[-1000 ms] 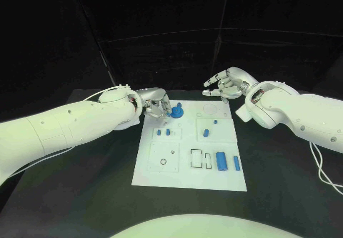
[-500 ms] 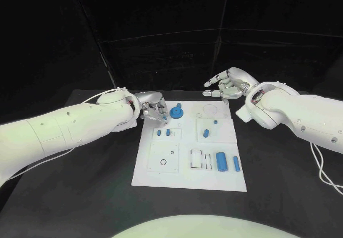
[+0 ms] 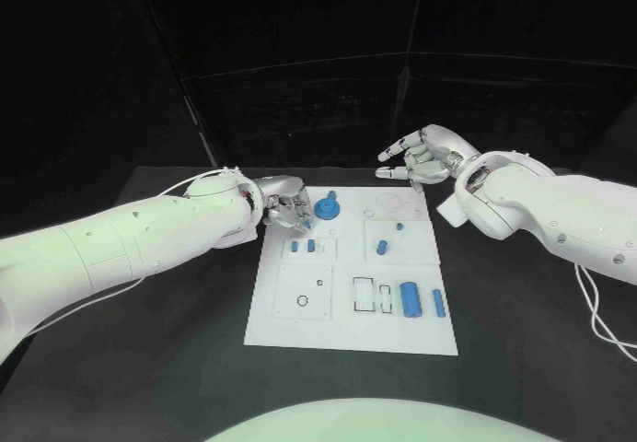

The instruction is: Assemble the parts on the task board

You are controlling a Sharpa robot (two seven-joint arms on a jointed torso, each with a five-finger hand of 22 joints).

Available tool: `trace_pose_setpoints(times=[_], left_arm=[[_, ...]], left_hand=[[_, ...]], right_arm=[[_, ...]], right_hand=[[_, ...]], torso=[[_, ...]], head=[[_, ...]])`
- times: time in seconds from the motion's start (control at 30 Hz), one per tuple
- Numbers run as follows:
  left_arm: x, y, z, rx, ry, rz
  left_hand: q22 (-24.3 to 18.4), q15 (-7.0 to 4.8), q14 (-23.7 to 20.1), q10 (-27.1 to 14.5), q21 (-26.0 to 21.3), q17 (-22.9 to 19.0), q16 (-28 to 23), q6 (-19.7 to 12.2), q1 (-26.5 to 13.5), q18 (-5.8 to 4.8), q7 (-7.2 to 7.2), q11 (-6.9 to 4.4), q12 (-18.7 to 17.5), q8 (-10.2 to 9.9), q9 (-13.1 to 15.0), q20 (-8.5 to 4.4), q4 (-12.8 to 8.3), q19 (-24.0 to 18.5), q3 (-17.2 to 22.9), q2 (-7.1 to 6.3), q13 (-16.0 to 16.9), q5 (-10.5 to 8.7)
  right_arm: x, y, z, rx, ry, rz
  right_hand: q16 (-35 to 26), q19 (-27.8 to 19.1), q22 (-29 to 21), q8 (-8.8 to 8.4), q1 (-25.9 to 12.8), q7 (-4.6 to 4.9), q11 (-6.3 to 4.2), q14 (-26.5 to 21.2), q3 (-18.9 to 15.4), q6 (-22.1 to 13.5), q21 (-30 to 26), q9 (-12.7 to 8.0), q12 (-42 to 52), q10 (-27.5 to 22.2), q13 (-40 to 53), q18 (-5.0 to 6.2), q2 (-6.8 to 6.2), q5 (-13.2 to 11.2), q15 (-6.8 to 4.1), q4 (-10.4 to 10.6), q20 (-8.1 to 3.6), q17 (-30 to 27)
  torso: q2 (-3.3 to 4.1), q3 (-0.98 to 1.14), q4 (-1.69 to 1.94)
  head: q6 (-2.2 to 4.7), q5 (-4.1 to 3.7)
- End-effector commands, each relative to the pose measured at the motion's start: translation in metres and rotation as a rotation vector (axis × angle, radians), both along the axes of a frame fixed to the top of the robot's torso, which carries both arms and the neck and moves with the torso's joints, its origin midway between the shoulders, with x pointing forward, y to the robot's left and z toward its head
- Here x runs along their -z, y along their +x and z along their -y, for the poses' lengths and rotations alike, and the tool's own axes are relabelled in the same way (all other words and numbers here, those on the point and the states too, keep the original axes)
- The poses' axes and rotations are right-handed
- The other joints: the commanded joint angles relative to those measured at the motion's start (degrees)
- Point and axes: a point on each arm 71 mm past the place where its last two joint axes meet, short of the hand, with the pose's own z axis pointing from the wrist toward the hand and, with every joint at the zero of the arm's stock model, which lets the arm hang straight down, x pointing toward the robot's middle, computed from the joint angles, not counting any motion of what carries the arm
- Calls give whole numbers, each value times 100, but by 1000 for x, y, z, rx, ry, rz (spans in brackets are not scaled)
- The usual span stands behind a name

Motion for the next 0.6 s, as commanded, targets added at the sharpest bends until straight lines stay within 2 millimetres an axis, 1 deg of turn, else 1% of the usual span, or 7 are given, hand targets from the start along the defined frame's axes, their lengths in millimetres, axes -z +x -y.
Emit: trace_pose_setpoints(times=[0.03,0.23,0.33,0.6], left_arm=[[1,0,2,6,12,-24],[2,0,3,8,14,-28],[3,0,3,5,18,-31],[4,1,3,1,26,-36]], left_hand=[[-6,7,143,36,11,-6,12,29,1,-85,8,14,-29,-19,-9,5,8,-7,28,-47,7,-33],[-4,7,142,42,12,-14,10,32,1,-85,8,14,-31,-20,-9,5,6,-7,31,-49,8,-33],[-4,7,142,42,12,-14,10,32,1,-85,8,14,-31,-20,-9,5,6,-7,31,-49,8,-33],[5,6,140,49,18,-17,9,33,4,-86,11,15,-41,-25,-10,5,-4,-9,39,-61,9,-33]], right_arm=[[-2,0,-1,-10,5,6],[-2,0,-1,-11,5,5],[-2,0,-1,-11,5,5],[-2,0,-1,-10,5,6]], right_hand=[[-31,-11,-6,30,-33,6,-23,295,-20,-23,-40,0,19,-22,-2,114,41,24,-52,-12,-8,125],[-31,-11,-6,30,-33,6,-23,295,-20,-23,-40,0,19,-22,-2,114,41,24,-52,-12,-8,125],[-31,-11,-6,30,-33,6,-23,295,-20,-23,-40,0,19,-22,-2,114,41,24,-52,-12,-8,125],[-31,-11,-6,30,-33,6,-23,295,-20,-23,-40,0,19,-22,-2,114,41,24,-52,-12,-8,125]], torso=[[0,-1,1],[0,-1,7],[-2,1,7],[-5,0,3]], head=[[-8,-5],[-11,-7],[-18,-3],[-27,-6]])
